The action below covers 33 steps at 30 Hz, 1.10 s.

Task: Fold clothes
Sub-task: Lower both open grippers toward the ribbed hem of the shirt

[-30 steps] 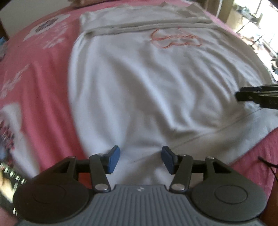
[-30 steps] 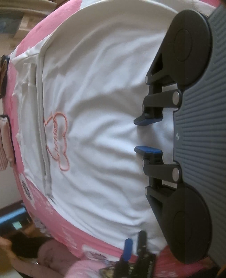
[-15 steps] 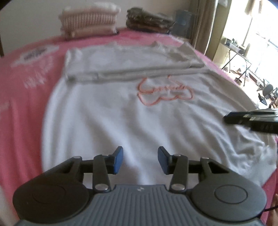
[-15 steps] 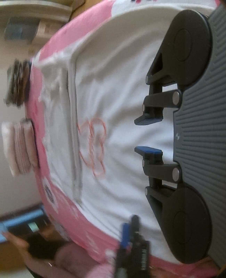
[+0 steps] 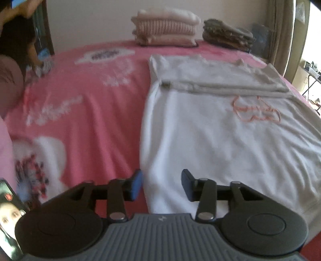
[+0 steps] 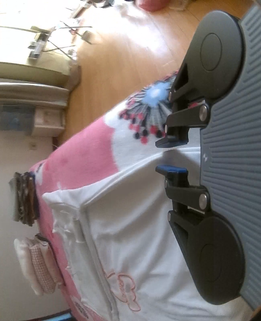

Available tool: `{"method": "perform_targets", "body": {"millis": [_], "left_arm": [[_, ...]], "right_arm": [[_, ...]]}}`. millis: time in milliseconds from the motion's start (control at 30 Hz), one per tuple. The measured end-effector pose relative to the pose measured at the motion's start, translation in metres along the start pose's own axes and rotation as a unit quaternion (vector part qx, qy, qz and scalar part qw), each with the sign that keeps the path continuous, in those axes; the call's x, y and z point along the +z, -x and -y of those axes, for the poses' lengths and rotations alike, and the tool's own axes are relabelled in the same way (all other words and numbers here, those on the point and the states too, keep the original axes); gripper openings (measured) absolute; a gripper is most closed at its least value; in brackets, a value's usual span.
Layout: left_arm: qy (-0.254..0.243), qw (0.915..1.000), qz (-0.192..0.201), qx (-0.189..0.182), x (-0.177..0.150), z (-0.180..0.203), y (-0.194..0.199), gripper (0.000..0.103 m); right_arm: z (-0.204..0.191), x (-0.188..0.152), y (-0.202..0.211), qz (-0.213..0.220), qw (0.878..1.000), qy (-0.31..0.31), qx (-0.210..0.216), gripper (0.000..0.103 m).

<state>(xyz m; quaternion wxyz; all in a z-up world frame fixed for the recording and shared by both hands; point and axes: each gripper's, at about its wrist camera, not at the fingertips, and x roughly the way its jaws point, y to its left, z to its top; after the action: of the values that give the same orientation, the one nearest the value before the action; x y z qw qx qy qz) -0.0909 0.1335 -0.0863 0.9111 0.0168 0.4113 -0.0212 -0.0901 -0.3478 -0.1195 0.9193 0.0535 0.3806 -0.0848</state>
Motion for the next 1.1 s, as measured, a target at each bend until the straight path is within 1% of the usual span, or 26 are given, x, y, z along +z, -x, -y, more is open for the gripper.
{"method": "perform_targets", "body": {"millis": [67,133,267,333,433,467,533,600,667,733,767,833,933,1000,1100], "left_arm": [[-0.005,0.9999,0.011,-0.005,0.008,0.005,0.001,0.046],[-0.021,0.9997,0.013,-0.006,0.016,0.016,-0.005,0.046],[-0.046,0.9988,0.009,-0.014,0.031,0.039,-0.026,0.046],[-0.056,0.9983,0.006,-0.018,0.037,0.050,-0.039,0.046],[-0.063,0.9979,-0.010,-0.010,0.039,0.056,-0.061,0.047],[-0.060,0.9981,-0.016,-0.002,0.039,0.055,-0.068,0.047],[-0.035,0.9990,-0.022,0.014,0.038,0.043,-0.076,0.048],[-0.013,0.9995,-0.018,0.021,0.039,0.027,-0.076,0.048],[0.000,0.9993,-0.018,0.031,0.039,0.013,-0.076,0.048],[0.004,0.9993,-0.018,0.032,0.040,0.001,-0.075,0.048],[0.004,0.9993,-0.019,0.031,0.042,-0.001,-0.075,0.047],[0.007,0.9993,-0.017,0.032,0.046,-0.003,-0.074,0.045],[0.010,0.9993,-0.003,0.036,0.055,0.000,-0.072,0.047],[0.002,0.9993,0.007,0.037,0.063,0.005,-0.072,0.047],[-0.038,0.9989,0.011,0.025,0.073,0.027,-0.078,0.048]], "right_arm": [[-0.005,0.005,0.005,0.014,1.000,-0.008,0.016,0.018],[-0.018,0.010,0.004,0.020,0.999,0.000,0.035,0.018],[-0.050,0.022,-0.004,0.025,0.996,0.029,0.081,0.018],[-0.069,0.029,-0.011,0.033,0.993,0.056,0.103,0.018],[-0.090,0.040,-0.030,0.029,0.988,0.088,0.123,0.018],[-0.090,0.042,-0.040,0.017,0.988,0.087,0.124,0.018],[-0.090,0.046,-0.061,-0.007,0.989,0.085,0.123,0.017],[-0.073,0.047,-0.072,-0.004,0.990,0.073,0.120,0.015],[-0.050,0.051,-0.073,0.008,0.995,0.052,0.081,0.015],[-0.021,0.057,-0.074,0.011,0.998,0.009,0.058,0.014],[-0.012,0.059,-0.072,0.010,0.998,-0.008,0.061,0.012],[0.005,0.063,-0.068,0.007,0.997,-0.040,0.070,0.011],[0.000,0.070,-0.058,0.007,0.995,-0.063,0.076,0.014],[-0.012,0.076,-0.058,0.008,0.992,-0.072,0.104,0.014],[-0.054,0.086,-0.072,0.003,0.990,-0.029,0.138,0.014]]}}
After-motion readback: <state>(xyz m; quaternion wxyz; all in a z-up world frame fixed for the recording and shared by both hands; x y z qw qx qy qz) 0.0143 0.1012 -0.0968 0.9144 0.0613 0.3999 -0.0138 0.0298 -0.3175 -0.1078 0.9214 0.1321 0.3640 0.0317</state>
